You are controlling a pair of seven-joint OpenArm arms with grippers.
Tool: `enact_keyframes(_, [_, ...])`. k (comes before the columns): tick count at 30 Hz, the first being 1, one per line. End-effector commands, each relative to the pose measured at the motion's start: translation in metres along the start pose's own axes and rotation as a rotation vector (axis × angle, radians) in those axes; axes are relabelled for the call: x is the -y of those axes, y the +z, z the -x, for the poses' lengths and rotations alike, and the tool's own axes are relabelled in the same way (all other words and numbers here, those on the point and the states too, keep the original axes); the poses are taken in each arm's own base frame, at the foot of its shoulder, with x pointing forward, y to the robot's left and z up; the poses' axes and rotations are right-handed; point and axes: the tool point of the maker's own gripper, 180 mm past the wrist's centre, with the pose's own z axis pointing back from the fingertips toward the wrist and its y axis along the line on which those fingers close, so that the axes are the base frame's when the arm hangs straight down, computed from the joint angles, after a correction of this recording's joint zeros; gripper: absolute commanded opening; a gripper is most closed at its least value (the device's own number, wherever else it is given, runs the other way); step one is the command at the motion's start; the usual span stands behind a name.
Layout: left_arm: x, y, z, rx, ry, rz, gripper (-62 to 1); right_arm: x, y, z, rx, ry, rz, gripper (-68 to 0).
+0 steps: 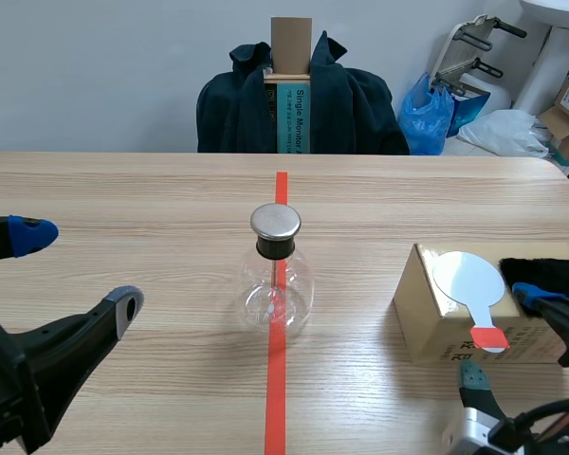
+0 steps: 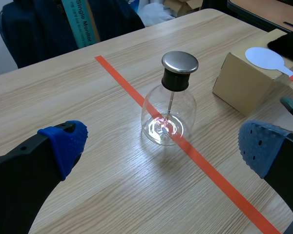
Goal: Do the electroscope experiment.
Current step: 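Pick up the white charging plate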
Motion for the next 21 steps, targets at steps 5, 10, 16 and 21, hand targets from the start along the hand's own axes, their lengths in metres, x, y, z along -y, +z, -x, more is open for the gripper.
enact_keyframes(5, [0.0050,-0.0012,-0.0099,0.039,0.007,0.012,1.4,0.0206,-0.0059,-0.0058,0.030,0.029,0.083,0.4])
enact_keyframes(10, [0.0050,-0.0012,-0.0099,0.039,0.007,0.012,1.4,0.0207,-0.0058,-0.0047,0.027,0.031,0.082,0.4])
enact_keyframes(16, [0.0050,-0.0012,-0.0099,0.039,0.007,0.012,1.4,0.0209,-0.0059,-0.0006,0.004,0.029,0.083,0.4])
enact_keyframes(21, [0.0050,-0.0012,-0.0100,0.039,0.008,0.012,1.4,0.0207,-0.0059,0.0007,-0.004,0.032,0.081,0.4])
